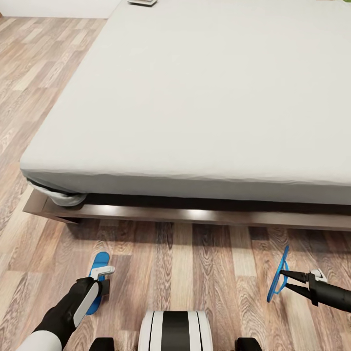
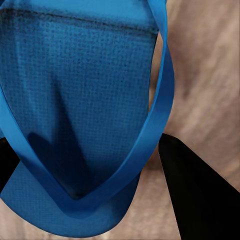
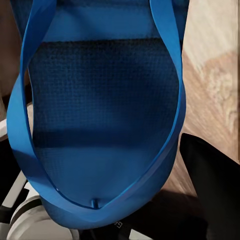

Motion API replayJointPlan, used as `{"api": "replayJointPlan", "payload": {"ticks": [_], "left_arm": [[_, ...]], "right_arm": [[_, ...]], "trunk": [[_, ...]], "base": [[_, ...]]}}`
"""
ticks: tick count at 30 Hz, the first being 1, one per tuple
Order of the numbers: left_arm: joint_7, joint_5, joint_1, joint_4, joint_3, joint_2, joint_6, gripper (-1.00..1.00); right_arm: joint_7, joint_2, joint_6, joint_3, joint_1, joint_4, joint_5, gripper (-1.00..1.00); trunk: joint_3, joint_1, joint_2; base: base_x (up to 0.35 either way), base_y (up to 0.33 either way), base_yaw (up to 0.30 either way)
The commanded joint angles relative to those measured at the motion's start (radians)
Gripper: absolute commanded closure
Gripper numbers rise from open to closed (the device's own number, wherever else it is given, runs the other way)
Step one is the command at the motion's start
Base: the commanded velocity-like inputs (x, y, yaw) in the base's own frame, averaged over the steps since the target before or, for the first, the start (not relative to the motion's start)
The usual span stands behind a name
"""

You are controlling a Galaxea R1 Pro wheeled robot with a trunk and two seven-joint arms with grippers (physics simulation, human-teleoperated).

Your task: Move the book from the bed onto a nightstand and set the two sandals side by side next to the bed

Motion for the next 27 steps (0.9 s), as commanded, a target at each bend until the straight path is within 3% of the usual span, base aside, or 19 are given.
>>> {"api": "replayJointPlan", "payload": {"ticks": [1,7,10,13,24,27], "left_arm": [[0.008,0.009,0.0,-0.001,-0.005,0.001,0.003,1.0],[0.004,0.008,0.0,-0.003,-0.003,0.003,-0.022,1.0],[0.007,0.008,0.0,-0.003,-0.003,0.005,-0.117,1.0],[0.006,0.008,0.0,-0.001,-0.004,0.005,-0.154,1.0],[0.005,0.008,0.0,0.006,-0.005,0.005,-0.182,1.0],[0.005,0.008,0.0,0.006,-0.004,0.004,-0.183,1.0]], "right_arm": [[0.001,0.0,0.006,-0.001,0.0,0.0,-0.002,1.0],[0.001,0.0,0.006,-0.001,0.0,0.0,-0.002,1.0],[0.001,0.0,0.006,-0.001,0.0,0.0,-0.002,1.0],[0.001,0.0,0.006,-0.001,0.0,-0.001,-0.002,1.0],[0.001,0.0,0.006,-0.001,0.0,0.0,-0.002,1.0],[0.001,0.0,0.006,-0.001,0.0,0.0,-0.002,1.0]], "trunk": [[-0.001,0.0,0.0],[-0.001,0.0,0.0],[-0.001,0.0,0.0],[-0.001,0.0,0.0],[-0.001,0.0,0.0],[-0.012,0.001,-0.001]], "base": [[0.0,0.0,0.0],[0.0,0.0,0.0],[0.0,0.0,0.0],[0.0,0.0,0.0],[0.0,0.0,0.0],[0.0,0.0,0.0]]}}
